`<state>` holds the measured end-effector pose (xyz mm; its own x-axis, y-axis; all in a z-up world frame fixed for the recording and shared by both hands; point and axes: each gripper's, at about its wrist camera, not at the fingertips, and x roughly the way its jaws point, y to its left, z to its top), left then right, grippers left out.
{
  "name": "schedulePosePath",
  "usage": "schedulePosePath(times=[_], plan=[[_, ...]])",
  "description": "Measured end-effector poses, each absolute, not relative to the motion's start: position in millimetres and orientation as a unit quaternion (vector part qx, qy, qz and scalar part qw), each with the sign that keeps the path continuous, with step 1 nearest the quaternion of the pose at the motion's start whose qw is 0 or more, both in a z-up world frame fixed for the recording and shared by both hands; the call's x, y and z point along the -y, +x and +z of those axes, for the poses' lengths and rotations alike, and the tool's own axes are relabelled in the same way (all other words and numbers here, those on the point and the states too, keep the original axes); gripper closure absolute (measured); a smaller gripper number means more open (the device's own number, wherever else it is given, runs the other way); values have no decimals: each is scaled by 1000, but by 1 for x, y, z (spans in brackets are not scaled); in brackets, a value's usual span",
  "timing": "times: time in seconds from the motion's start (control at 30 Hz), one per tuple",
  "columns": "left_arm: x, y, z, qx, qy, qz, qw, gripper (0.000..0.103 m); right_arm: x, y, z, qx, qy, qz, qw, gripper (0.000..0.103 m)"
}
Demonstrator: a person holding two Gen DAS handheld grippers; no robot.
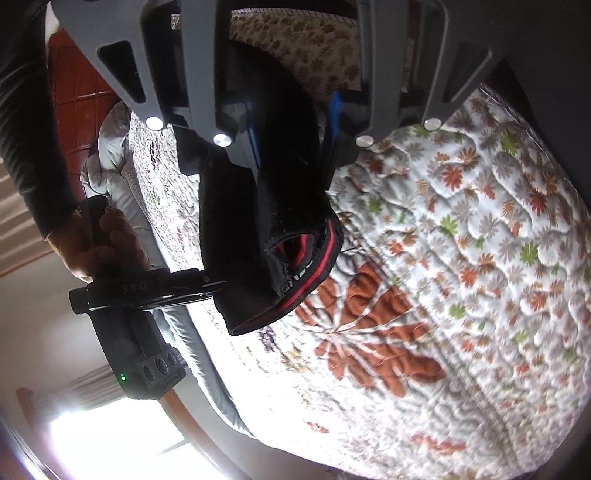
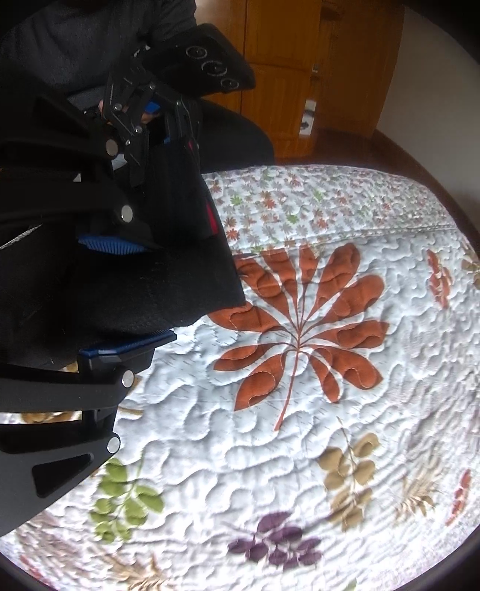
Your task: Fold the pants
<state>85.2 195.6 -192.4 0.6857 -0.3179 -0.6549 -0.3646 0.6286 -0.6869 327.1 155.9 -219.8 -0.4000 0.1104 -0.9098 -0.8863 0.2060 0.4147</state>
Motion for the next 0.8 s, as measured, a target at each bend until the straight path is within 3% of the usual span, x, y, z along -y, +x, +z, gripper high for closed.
schedulePosePath(times=[0.8], plan=[[-125, 86, -95, -355, -315, -74, 877, 80, -65, 287, -82, -551, -325, 480, 601, 67]])
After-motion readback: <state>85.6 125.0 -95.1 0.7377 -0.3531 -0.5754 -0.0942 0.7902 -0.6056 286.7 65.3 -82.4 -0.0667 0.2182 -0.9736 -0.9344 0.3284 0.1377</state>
